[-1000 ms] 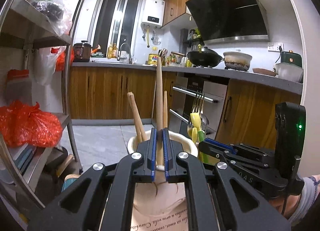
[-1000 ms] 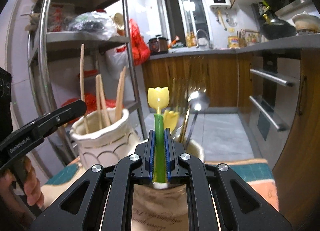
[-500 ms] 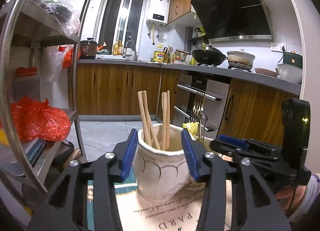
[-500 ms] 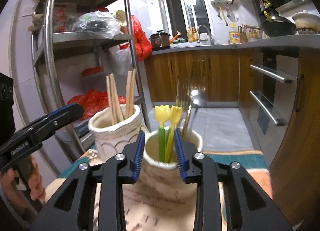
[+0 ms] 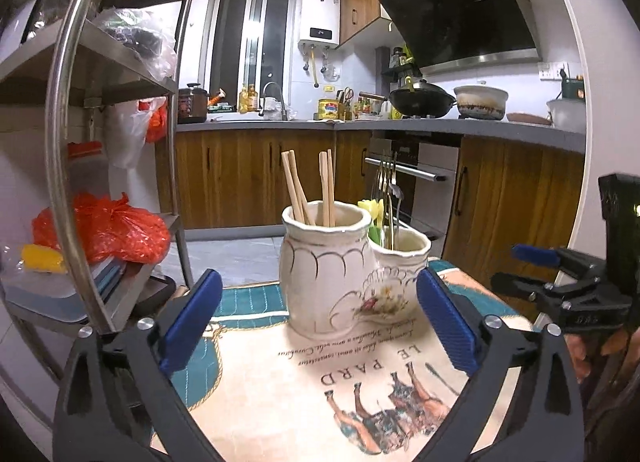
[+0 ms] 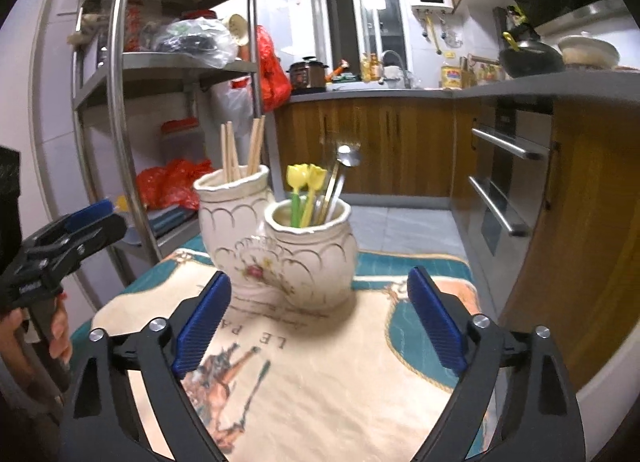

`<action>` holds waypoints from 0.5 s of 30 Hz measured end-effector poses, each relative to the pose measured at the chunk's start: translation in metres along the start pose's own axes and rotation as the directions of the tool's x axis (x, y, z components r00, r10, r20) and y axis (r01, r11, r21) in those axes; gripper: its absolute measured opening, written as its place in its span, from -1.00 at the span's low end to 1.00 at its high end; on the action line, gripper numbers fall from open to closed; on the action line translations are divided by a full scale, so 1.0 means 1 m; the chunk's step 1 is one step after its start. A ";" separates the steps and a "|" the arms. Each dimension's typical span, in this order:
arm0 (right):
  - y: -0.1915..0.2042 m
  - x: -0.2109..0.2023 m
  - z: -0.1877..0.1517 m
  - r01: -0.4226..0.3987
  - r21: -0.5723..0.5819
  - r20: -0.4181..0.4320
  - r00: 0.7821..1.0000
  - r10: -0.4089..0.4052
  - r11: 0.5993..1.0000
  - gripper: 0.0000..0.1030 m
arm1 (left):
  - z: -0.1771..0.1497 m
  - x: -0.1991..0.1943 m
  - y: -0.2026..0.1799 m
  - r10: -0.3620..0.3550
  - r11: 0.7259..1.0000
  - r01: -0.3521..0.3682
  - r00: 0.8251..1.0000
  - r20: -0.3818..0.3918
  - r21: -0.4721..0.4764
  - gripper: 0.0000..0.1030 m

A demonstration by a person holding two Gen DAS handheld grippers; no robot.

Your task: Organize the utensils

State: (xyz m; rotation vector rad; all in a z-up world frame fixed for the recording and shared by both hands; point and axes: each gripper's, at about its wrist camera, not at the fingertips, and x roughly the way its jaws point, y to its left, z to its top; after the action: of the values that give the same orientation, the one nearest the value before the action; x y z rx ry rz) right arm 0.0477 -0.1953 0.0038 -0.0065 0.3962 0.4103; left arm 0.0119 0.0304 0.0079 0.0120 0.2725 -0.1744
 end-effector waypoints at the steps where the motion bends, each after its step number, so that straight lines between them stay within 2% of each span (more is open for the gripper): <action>1: -0.001 -0.001 -0.001 0.009 0.001 0.001 1.000 -0.009 1.000 0.79 | -0.003 -0.001 -0.002 0.000 1.000 0.000 1.000 -0.001 0.008 0.89; 7: -0.002 -0.009 -0.009 0.069 -0.076 0.031 0.997 -0.067 0.995 0.86 | -0.007 -0.003 -0.003 0.009 1.000 -0.009 1.000 -0.008 0.028 0.89; 15: 0.001 -0.010 -0.012 0.058 -0.112 0.047 0.997 -0.053 0.992 0.87 | -0.016 0.000 0.003 0.014 1.000 -0.014 1.000 -0.022 0.009 0.89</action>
State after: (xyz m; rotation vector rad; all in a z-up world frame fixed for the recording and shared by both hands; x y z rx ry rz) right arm 0.0343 -0.1994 -0.0031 -0.1183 0.3283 0.3767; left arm 0.0078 0.0336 -0.0074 0.0250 0.2937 -0.1613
